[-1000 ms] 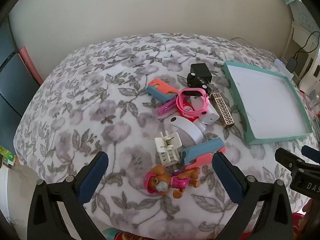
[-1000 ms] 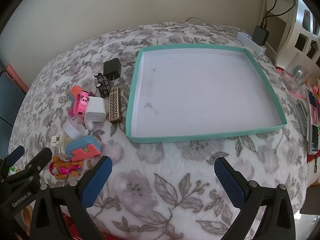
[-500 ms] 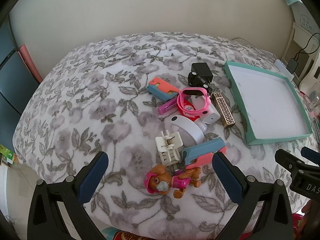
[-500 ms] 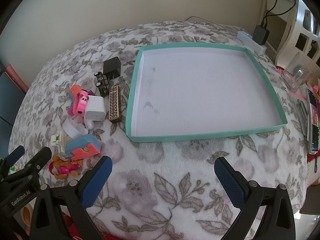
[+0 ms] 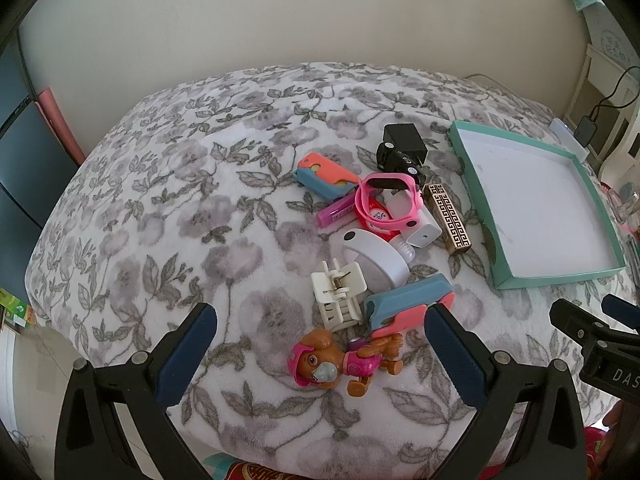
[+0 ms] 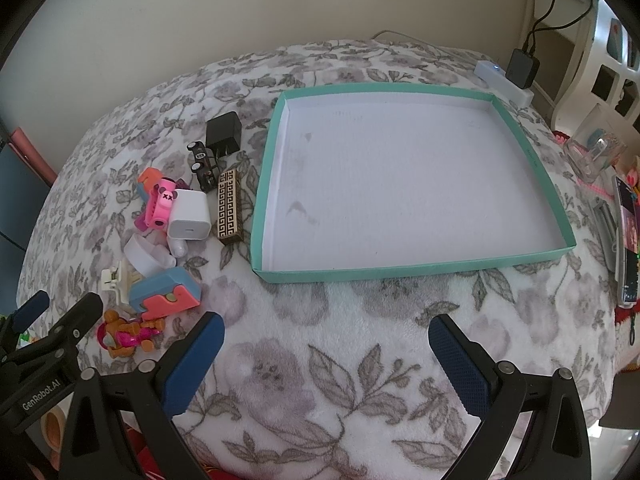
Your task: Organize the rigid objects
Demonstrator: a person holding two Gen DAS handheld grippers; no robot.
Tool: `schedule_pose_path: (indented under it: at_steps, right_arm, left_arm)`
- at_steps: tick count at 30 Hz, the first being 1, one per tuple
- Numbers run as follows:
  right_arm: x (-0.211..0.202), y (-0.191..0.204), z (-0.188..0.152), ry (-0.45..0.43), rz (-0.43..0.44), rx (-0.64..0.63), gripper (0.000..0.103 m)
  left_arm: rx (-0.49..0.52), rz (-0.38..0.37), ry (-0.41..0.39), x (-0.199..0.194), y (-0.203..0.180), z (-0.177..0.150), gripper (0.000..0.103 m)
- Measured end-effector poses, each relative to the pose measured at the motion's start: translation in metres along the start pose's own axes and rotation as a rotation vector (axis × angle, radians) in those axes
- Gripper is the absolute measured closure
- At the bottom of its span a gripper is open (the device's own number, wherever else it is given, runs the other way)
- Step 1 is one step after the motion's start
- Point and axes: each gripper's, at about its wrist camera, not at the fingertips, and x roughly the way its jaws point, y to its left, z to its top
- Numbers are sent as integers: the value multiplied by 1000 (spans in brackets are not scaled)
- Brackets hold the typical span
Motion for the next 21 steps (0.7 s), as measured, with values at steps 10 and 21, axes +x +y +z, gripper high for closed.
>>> schedule_pose_path:
  at_steps: [10, 21]
  right_arm:
    - [2, 2, -1, 10, -1, -1, 0]
    - [2, 3, -1, 19, -4, -6, 0]
  left_arm:
    - [-2, 1, 10, 6, -1, -5, 0]
    - [-25, -45, 113, 10, 0, -5, 0]
